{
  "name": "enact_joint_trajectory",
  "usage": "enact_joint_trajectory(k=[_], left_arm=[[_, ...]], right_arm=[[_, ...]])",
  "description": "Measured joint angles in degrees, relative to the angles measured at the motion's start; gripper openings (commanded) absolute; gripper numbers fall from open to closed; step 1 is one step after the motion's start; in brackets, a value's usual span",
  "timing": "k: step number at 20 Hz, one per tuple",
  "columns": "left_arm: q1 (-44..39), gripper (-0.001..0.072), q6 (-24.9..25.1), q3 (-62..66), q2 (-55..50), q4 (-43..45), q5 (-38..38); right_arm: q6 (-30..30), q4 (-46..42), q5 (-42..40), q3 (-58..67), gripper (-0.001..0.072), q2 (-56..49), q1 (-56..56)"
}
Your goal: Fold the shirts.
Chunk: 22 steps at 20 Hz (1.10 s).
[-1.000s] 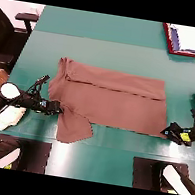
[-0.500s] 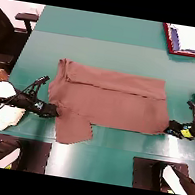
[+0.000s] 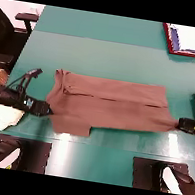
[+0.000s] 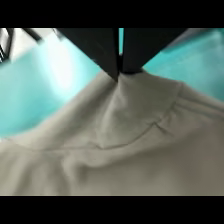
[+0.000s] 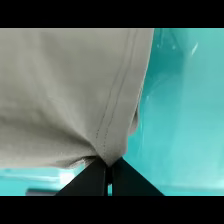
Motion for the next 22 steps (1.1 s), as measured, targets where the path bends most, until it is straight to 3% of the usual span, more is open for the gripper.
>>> enact_joint_trajectory(k=[11,12,13,14,15,17,19,21,22], left_arm=[[0.0,0.0028,8.41,26.34,-37.29,3.5,15.52],[0.0,0.0063,8.92,27.74,-39.76,3.48,16.81],[0.0,0.033,9.27,28.65,-41.46,3.5,17.99],[0.0,0.0548,9.42,29.42,-42.73,3.43,19.47],[0.0,0.055,9.27,29.99,-43.71,3.26,20.74],[0.02,0.055,8.48,31.17,-44.78,3.06,21.92],[0.04,0.0526,7.76,32.87,-45.4,2.93,21.29],[0.02,0.0043,7.41,34.47,-45.66,2.62,19.65],[0.02,0.0036,7.32,34.99,-45.77,2.51,18.71]], right_arm=[[2.32,-0.42,-8.22,27.67,0.0018,-33.62,7.8],[2.34,-0.39,-8.35,29.66,0.0029,-36.02,7.91],[2.32,-0.09,-8.55,31.67,0.0168,-38.42,7.91],[1.73,0.55,-8.61,33.4,0.0342,-40.35,7.89],[0.87,1.99,-8.63,35.06,0.0397,-42.14,7.67],[-1.86,5.95,-8.66,37.59,0.0497,-44.46,6.4],[-4.94,10.14,-8.0,38.69,0.0511,-45.13,4.15],[-7.15,12.59,-7.23,38.32,0.0511,-44.81,0.61],[-7.91,13.68,-6.8,37.51,0.0511,-44.46,-1.44]])
